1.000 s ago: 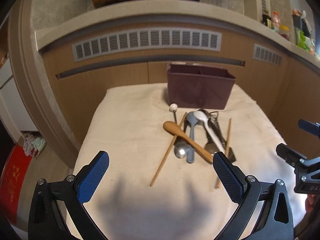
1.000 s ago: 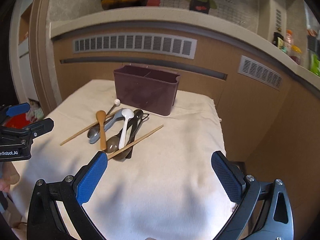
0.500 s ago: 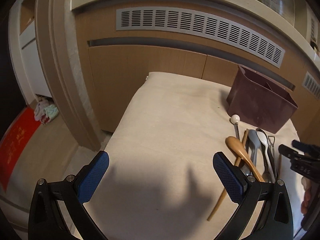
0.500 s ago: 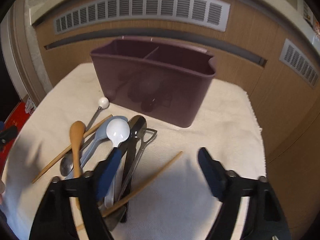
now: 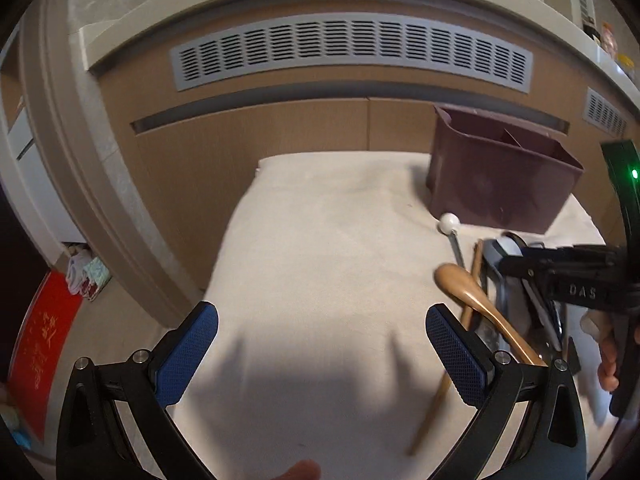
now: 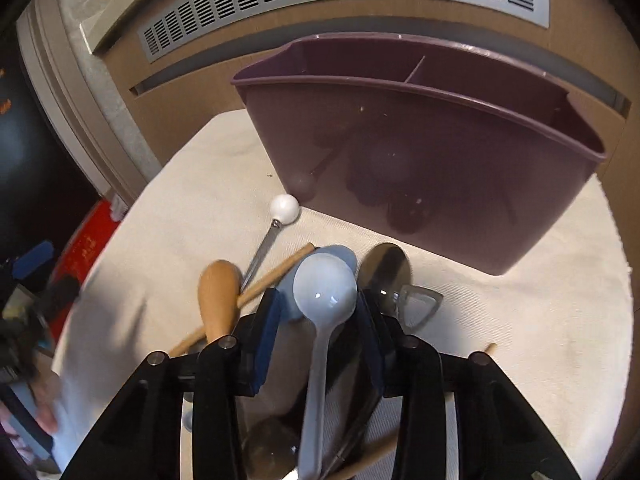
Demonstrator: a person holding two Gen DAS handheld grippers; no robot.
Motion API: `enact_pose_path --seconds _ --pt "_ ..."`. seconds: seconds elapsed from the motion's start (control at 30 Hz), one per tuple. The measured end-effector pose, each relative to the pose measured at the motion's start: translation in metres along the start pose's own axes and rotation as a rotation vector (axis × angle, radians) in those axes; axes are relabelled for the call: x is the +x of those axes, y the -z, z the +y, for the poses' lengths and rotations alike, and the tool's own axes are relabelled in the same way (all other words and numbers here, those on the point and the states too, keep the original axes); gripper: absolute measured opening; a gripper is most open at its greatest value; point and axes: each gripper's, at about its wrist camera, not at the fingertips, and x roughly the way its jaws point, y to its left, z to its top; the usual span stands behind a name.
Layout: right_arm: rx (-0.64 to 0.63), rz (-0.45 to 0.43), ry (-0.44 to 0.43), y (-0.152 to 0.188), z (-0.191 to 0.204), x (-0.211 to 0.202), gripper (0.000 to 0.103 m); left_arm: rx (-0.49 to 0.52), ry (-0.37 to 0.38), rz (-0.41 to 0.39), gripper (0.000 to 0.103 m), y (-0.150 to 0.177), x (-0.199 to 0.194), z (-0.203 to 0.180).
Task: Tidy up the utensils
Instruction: 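Reach the right tool into the pile and grasp the light blue spoon, then grasp the wooden spoon with the left tool while the right lifts the blue spoon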
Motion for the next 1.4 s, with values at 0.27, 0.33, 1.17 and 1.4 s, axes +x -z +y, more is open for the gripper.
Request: enact_pose_path --seconds 0.27,0.33,1.17,1.4 --pt "0.002 -0.029 0.051 0.019 -0.021 -0.038 0.007 0.004 0.111 0.107 0.103 -0.005 0.020 -0.040" --pt "0.019 -0.034 0.059 0.026 -0.030 -0.049 0.007 -0.035 0.139 0.111 0.103 -0.011 0.024 -0.048" --pt "-0.128 -0.091 0.293 0.037 -0.013 -0.060 0.103 0.039 0.275 0.153 0.034 -0.026 0.045 -0.058" --pt "-0.049 -0.053 0.147 0.007 0.010 -0.037 0.073 0.015 0.237 0.061 0.034 -0.021 0.018 -0.014"
